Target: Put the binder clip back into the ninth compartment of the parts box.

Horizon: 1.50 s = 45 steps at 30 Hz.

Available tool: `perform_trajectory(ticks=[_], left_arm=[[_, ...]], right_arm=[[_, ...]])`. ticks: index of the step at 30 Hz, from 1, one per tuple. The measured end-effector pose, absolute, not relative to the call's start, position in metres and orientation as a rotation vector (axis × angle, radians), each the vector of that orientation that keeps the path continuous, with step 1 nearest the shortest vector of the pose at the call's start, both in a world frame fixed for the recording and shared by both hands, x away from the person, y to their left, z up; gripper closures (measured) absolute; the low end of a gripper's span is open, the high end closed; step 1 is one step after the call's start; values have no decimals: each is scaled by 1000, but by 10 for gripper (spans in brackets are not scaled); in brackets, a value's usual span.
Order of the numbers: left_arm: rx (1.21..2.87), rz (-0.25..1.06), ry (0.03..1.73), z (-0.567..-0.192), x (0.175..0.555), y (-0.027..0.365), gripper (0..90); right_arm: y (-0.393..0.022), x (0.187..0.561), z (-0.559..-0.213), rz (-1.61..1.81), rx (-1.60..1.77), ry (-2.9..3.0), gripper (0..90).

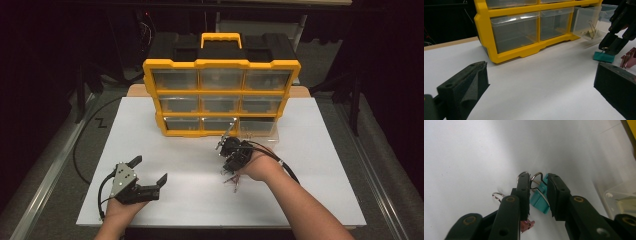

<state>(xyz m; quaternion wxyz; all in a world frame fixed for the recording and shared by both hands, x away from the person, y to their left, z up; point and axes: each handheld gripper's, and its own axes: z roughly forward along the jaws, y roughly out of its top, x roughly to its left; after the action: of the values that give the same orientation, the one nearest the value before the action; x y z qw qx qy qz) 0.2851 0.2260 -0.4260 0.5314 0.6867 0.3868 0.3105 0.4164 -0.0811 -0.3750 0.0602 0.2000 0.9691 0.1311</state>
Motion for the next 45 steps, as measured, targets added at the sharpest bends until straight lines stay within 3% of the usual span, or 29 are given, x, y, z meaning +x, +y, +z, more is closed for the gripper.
perform_trajectory(ticks=[24, 28, 45], left_arm=[[1636, 740, 924, -426, 285, 226, 3], [1640, 742, 922, -426, 285, 226, 3], [1636, 743, 922, -426, 285, 227, 3]], right_arm=[[-91, 417, -365, 413, 580, 2884, 844], [-95, 418, -362, 406, 544, 2840, 900], [-101, 417, -351, 469, 572, 2892, 900]])
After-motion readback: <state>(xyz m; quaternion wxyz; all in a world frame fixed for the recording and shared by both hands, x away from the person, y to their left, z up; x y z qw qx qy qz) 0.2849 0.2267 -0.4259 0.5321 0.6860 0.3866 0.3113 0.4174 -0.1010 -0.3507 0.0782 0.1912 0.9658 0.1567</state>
